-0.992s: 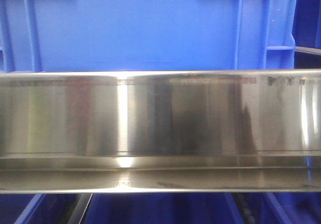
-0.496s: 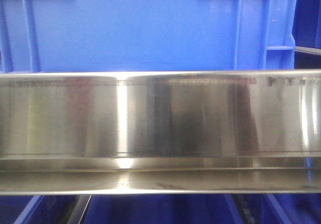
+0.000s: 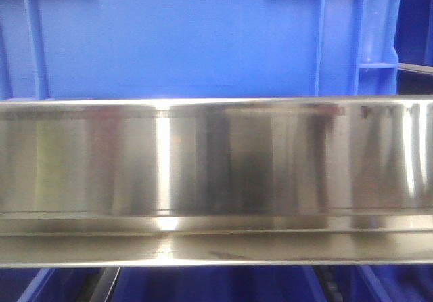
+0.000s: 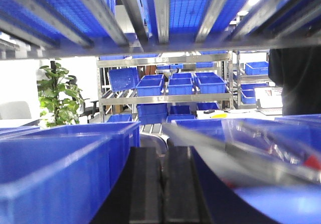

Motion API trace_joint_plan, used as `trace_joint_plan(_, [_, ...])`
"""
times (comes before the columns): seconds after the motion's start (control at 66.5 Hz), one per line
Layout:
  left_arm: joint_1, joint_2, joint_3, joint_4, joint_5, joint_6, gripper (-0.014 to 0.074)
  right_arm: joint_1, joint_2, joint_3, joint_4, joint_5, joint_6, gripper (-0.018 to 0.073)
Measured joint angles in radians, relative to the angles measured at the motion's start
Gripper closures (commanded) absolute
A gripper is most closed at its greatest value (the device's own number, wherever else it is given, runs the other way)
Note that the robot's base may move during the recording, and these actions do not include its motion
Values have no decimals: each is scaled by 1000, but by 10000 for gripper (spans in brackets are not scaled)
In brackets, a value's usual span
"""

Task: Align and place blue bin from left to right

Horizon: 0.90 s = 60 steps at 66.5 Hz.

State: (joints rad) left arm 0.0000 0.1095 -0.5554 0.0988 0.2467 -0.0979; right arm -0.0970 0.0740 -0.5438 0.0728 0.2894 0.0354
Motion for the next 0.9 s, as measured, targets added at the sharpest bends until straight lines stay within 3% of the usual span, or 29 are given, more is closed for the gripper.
trace_joint_plan(0.06, [0,66,-70,1,40,0,201,0,39,-73,0,33,0,529])
trace_joint_plan(0.241, [-1,249,-219,4,79,0,142,0,149,-225,0,46,0,179])
trace_joint_plan(0.346, [-37,344,-279,4,85,0,89,0,219,-286,1,46,0,-10])
trace_joint_plan(0.481, [-164,435,-333,19,92,0,-11,0,303,-315,-6,42,-18,-8])
trace_joint_plan(0.632, [-294,531,-411,24,130,0,-6,37,400,-360,-9,81,-61,-7])
trace_joint_plan(0.902, [-402,787,-702,24,372,0,-6,275,650,-626,-2,300,-162,0])
